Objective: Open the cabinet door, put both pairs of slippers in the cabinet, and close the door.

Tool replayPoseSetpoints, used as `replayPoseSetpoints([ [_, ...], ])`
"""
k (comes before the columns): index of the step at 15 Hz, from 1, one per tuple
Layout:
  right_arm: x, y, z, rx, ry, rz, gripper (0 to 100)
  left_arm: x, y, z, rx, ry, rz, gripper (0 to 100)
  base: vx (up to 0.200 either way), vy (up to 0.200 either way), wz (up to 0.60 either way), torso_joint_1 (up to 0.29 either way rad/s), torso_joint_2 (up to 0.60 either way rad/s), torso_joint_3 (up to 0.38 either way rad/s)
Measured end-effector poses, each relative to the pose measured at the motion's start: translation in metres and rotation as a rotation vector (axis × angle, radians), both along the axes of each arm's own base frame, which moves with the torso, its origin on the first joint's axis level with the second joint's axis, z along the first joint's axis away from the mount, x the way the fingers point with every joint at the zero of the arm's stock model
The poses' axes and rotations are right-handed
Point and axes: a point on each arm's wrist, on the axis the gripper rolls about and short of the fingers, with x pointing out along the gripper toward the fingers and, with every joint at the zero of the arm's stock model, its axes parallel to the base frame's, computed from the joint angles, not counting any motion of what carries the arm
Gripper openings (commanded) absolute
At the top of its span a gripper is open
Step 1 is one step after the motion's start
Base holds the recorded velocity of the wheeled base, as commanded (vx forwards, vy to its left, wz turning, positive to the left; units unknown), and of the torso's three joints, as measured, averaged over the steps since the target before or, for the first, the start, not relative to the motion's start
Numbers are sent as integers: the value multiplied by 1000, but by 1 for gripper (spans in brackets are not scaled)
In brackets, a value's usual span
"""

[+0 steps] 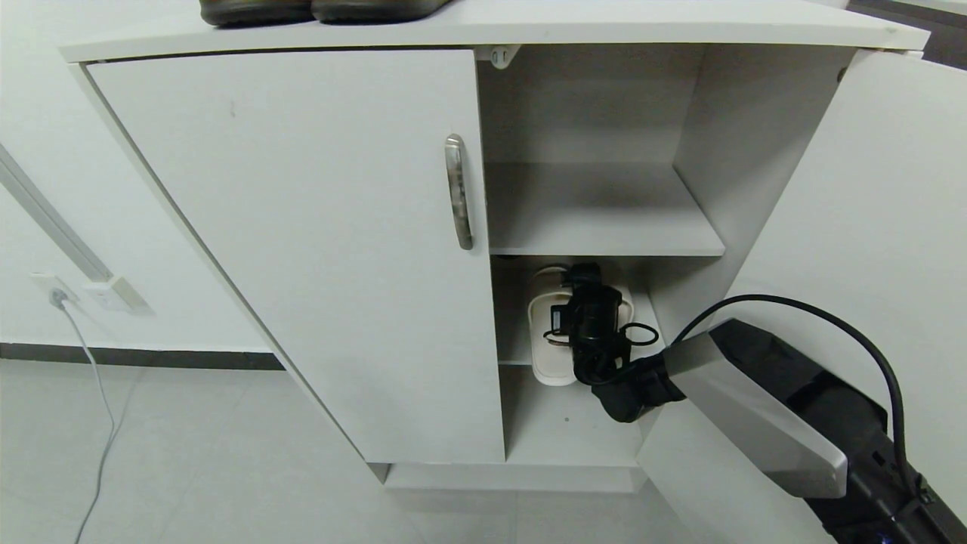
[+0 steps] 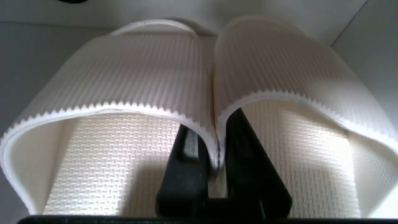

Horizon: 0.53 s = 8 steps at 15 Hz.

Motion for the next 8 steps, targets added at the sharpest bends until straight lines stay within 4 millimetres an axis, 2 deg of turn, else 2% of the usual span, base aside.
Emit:
replayPoseSetpoints([
  [5, -2, -2, -9, -12, 23, -3, 100, 0, 0, 0, -4, 0, 15, 0, 0, 0, 0, 0, 0, 0],
  [8, -13, -2, -12, -19, 34, 0, 100, 0, 0, 0, -5, 0, 15, 0, 0, 0, 0, 0, 0, 0],
])
